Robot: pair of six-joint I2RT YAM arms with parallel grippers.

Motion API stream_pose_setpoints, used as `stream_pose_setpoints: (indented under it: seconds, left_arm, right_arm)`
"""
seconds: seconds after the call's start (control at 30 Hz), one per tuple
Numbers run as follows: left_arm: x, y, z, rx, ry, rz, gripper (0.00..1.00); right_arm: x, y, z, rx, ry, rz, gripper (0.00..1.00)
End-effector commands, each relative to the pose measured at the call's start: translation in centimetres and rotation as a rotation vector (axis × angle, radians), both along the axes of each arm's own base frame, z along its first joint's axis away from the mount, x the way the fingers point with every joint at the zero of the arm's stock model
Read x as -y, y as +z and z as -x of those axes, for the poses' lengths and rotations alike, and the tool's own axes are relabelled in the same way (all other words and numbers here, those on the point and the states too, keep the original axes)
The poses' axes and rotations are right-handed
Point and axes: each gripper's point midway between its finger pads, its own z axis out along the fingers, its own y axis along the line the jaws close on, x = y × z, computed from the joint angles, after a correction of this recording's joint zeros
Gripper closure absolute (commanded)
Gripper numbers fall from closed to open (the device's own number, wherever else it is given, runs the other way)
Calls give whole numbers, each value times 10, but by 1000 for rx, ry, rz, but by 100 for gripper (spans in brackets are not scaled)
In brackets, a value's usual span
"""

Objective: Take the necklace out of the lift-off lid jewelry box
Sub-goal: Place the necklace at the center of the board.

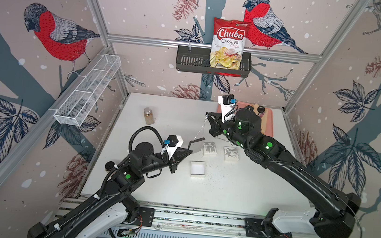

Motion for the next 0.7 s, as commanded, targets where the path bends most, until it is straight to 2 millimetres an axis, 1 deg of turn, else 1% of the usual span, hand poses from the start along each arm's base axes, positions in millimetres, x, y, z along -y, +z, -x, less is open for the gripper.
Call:
stream_pose_setpoints:
  seconds: [0.0,0.1,0.23,0.33,0.43,0.47,0.57,0.67]
  left_arm:
    - [2,4,14,41,-66,6,100]
    - [-1,6,19,57,-67,14,100]
    - [-8,15,27,94,-58,28,100]
    - [-19,23,25,101,10,44,100]
    - [-40,35,14,96,160,79,100]
    - [-51,41,11,101,221,92,100]
    - [-82,61,10,146,377,160,100]
    - [-114,77,15,201,512,235,100]
  right_arm:
    - [1,-1,-9,-37,-14,-15,100]
    - [-1,-3,-13,-40,-10,-12,100]
    - [-4,-14,-21,-69,-23,15,100]
    - [-9,-18,-22,-77,-4,27,100]
    - [-18,-25,-17,-83,30,42,100]
    - [-23,-28,-14,-85,42,50,100]
    - [-43,-45,1,-104,94,82,100]
    - [-72,-69,25,-140,183,113,100]
